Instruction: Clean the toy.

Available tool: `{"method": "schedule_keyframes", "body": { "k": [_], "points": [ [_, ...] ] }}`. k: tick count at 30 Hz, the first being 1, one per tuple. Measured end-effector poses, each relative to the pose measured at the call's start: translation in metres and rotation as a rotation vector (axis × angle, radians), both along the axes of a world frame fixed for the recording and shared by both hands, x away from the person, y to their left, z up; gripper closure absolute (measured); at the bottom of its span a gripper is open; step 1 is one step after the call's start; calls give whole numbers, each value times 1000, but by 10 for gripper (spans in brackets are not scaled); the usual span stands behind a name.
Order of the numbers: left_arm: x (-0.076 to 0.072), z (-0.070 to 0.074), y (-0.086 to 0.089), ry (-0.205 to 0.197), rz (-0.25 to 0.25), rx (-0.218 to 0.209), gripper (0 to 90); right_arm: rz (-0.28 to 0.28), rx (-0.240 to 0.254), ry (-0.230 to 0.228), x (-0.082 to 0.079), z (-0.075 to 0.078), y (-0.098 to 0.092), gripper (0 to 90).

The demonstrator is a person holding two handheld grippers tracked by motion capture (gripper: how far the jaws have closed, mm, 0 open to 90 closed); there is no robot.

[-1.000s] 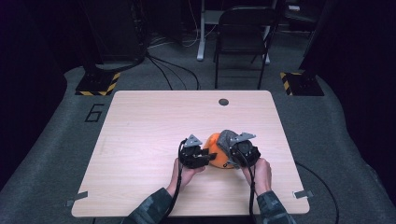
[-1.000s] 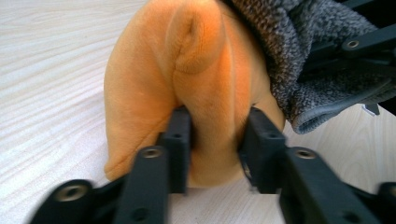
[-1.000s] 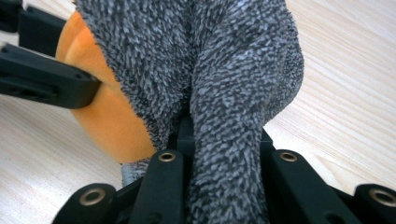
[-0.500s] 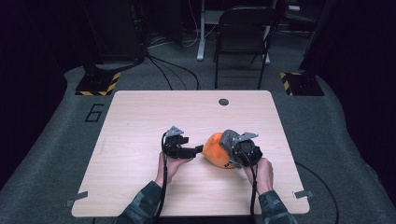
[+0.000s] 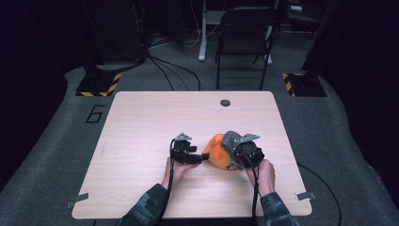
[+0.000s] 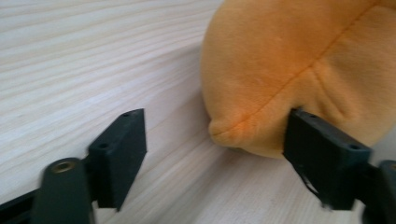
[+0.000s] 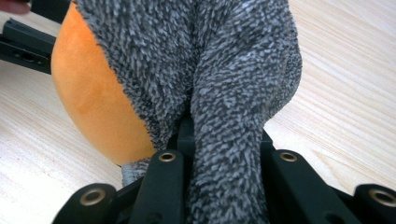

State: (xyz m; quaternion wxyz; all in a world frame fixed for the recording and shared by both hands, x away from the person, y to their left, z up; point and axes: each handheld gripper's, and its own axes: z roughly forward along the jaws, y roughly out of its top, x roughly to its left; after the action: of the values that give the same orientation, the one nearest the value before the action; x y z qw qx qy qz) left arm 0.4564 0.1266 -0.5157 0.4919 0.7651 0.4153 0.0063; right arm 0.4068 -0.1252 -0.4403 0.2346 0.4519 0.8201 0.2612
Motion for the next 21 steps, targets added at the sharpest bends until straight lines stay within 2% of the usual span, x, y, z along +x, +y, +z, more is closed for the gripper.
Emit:
{"method": "schedule_keyframes", "body": {
  "k": [4,7,11,14,17,19,21],
  "points": [
    [-1,-2,-3,-8,-25,-38,394,-2,-1,0,0,0,0,744],
    [-4,-1,-7,-40,-52,-33,543,-1,0,1,0,0,0,744],
    [-7,0,-11,-69,-45,-3,655,-1,0,2,0,0,0,744],
    [-9,0,-11,-86,-37,-6,740,7,12,-3,-1,5,-3,743],
    [-10,0,-12,-104,-32,3,779,-15,40,-21,-2,16,-11,744],
    [-11,0,-12,-111,-34,-3,797,-64,57,-56,-3,26,-27,744],
    [-11,0,-12,-117,-36,1,802,-77,57,-61,-2,27,-32,745]
  ]
}}
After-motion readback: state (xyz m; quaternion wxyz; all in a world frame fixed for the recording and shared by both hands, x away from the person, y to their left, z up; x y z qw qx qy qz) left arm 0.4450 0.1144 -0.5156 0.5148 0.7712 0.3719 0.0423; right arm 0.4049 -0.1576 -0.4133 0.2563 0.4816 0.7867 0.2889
